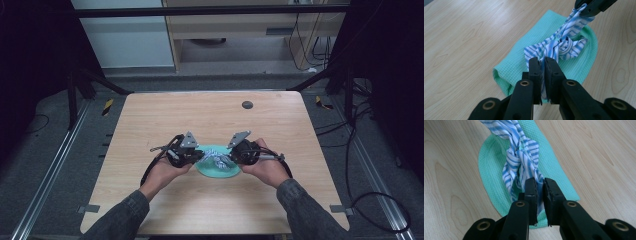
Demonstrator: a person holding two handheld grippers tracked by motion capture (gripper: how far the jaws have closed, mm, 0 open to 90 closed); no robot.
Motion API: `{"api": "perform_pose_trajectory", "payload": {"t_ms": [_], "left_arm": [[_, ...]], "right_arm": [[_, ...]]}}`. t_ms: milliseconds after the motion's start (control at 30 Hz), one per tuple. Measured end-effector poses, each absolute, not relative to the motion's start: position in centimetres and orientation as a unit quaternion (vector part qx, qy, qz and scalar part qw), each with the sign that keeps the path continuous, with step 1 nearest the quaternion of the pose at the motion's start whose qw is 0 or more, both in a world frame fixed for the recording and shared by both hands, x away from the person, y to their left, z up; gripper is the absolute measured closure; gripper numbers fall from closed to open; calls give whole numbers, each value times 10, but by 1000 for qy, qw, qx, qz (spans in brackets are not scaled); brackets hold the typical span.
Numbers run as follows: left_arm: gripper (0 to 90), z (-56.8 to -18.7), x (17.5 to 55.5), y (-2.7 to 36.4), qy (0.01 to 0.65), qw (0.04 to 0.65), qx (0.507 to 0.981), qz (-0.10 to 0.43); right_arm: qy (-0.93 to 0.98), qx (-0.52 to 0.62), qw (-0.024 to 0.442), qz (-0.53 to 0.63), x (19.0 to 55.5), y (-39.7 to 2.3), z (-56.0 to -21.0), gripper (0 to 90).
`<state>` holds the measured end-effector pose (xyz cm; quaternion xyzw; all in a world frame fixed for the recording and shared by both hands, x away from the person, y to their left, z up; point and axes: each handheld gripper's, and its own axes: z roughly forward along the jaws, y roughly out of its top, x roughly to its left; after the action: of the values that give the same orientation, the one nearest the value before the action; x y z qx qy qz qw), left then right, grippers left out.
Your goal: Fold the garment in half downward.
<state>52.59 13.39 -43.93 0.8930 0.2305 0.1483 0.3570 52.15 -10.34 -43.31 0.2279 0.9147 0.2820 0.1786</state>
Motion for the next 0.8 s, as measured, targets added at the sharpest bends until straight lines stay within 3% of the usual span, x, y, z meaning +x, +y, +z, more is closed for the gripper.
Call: {"api": "perform_pose_trajectory", "payload": {"t_ms": [800], "left_arm": [[853,-456,508,137,217,349,902,130]], "right_arm": [[921,218,164,279,502,-100,-446,732]]}}
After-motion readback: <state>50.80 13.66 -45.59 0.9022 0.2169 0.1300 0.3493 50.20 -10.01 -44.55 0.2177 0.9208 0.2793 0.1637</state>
